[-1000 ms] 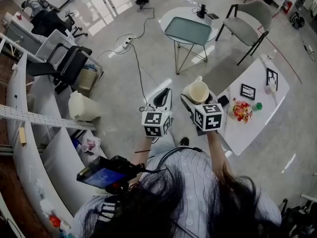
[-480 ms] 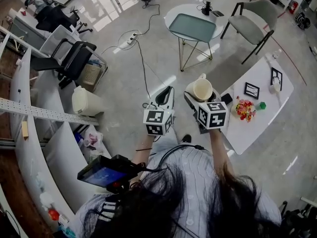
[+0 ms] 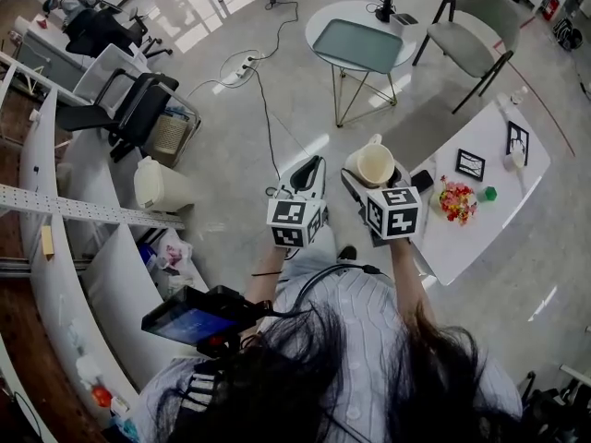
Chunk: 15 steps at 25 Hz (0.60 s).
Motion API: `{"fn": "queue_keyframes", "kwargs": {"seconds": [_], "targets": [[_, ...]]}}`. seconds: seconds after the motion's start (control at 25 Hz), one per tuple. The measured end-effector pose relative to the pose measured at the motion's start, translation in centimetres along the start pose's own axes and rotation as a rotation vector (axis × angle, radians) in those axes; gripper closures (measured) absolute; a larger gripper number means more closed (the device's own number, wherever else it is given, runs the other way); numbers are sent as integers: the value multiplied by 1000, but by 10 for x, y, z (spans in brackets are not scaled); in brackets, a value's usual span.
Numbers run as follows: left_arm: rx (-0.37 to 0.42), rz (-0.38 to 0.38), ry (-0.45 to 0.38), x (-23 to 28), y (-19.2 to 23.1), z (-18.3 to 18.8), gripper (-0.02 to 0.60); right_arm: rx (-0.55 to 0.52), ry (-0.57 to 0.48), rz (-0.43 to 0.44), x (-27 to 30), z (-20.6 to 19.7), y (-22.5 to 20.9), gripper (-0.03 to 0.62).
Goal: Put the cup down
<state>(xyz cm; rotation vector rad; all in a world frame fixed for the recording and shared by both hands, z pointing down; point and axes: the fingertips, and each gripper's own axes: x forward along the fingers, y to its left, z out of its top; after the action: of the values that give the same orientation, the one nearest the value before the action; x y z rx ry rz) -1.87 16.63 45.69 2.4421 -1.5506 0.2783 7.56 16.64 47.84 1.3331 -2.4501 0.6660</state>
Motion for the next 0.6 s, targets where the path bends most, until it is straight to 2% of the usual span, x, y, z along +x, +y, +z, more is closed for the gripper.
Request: {"fn": "queue_keyframes", "kwargs": {"seconds": [0.28,0.6], "targets": [[1,-13,14,20,3,0,551,2,11,-13,14,6,-17,191],[-13,-21,30,63,33,5,550,8,32,-28,55,21,-34,191]]}}
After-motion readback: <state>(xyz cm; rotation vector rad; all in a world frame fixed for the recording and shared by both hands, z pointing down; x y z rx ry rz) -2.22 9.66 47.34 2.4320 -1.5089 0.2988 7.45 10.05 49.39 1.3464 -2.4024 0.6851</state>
